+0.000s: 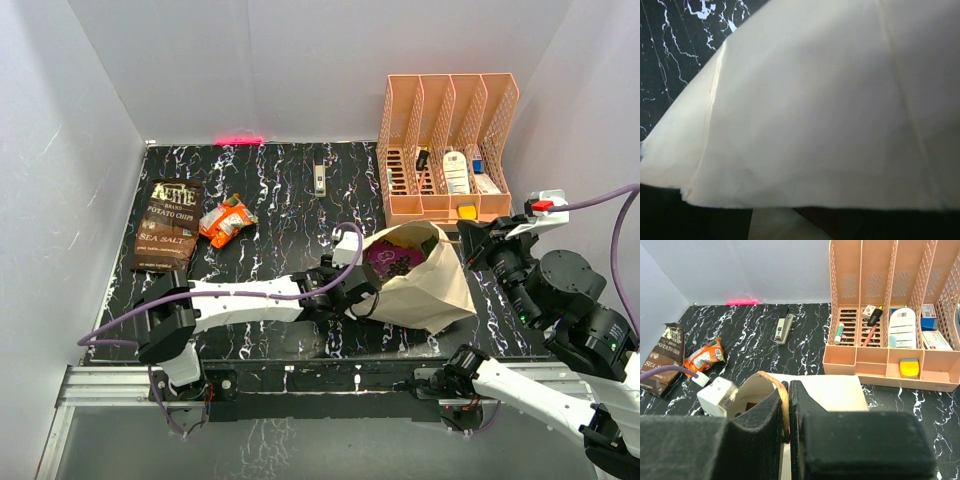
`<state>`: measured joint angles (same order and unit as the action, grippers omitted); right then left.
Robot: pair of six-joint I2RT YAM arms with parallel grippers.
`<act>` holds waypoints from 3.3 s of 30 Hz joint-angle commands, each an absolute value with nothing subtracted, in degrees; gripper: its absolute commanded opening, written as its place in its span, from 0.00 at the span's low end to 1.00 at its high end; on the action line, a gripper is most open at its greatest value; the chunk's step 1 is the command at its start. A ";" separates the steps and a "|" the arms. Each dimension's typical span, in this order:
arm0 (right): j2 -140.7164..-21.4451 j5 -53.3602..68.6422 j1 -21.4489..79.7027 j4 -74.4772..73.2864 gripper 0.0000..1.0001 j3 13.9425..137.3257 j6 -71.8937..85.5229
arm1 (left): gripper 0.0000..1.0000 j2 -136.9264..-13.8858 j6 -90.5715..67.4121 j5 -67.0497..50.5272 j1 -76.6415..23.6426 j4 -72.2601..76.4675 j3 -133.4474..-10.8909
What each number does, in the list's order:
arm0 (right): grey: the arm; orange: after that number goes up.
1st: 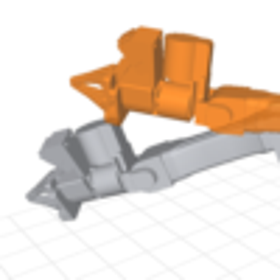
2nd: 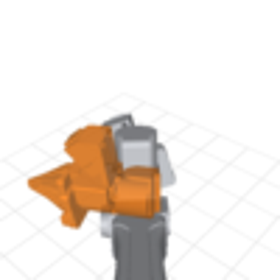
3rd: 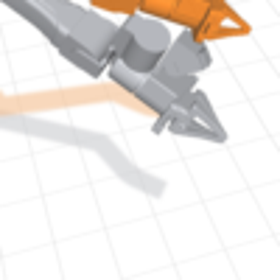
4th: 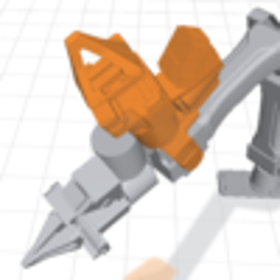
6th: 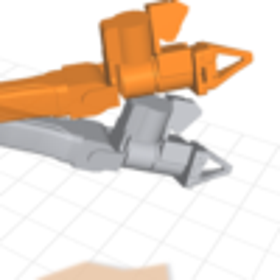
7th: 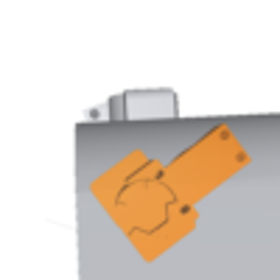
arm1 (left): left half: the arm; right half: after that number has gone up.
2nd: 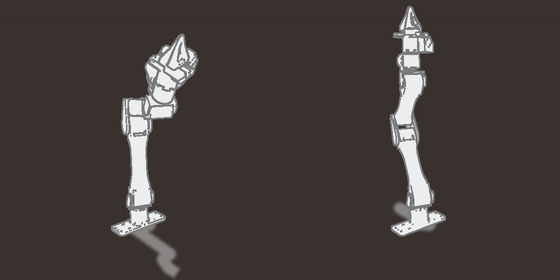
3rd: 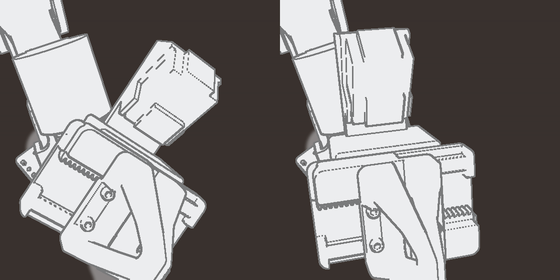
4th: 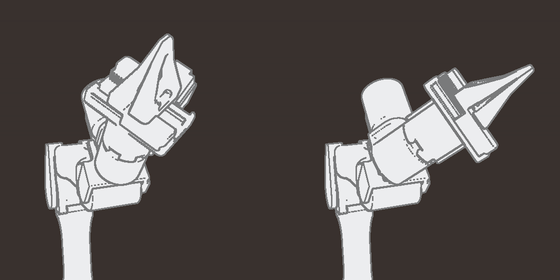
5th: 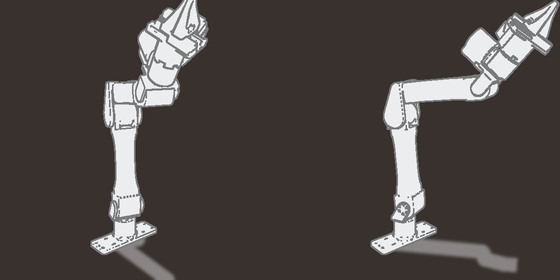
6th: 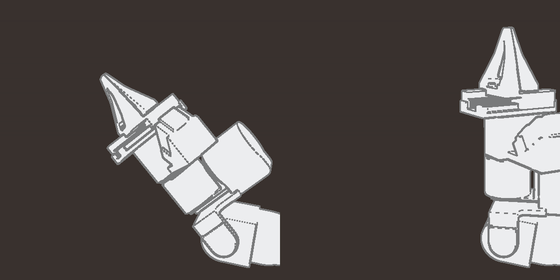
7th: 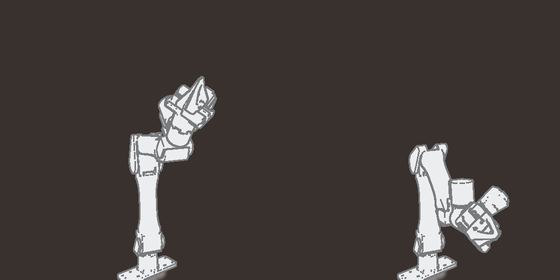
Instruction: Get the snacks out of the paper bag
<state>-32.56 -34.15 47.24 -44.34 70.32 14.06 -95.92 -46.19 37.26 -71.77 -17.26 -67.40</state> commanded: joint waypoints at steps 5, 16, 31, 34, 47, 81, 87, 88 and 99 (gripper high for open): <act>-30.91 -33.97 47.12 -38.92 0.09 70.75 14.95 | 0.39 -99.70 -41.05 40.26 -71.76 -13.59 -70.82; -29.86 -33.16 47.12 -39.03 0.09 68.91 16.17 | 0.00 -93.81 -41.21 35.83 -71.76 -16.10 -73.84; -29.22 -32.74 47.18 -39.02 0.09 67.03 17.33 | 0.00 -75.42 -41.30 24.58 -71.80 -13.74 -70.91; -29.69 -32.47 47.14 -39.02 0.09 66.72 17.78 | 0.00 -72.85 -41.48 23.52 -71.81 -12.91 -70.83; -30.97 -31.25 47.11 -38.14 0.09 66.62 18.29 | 0.00 -71.31 -33.06 23.43 -71.76 -16.52 -86.02; -31.02 -30.94 47.11 -37.10 0.09 66.01 18.02 | 0.00 -56.60 18.76 70.78 -71.76 -5.01 -86.71; -31.53 -30.58 47.12 -36.94 0.09 66.07 17.92 | 0.00 -59.02 20.05 70.20 -71.63 -2.95 -83.95; -31.59 -30.42 47.11 -36.87 0.09 66.03 17.94 | 0.00 -60.19 19.97 69.64 -71.33 -3.28 -83.79; -30.86 -30.31 47.12 -37.32 0.09 66.23 18.05 | 0.00 -73.63 -4.07 34.89 -32.12 -26.26 -90.99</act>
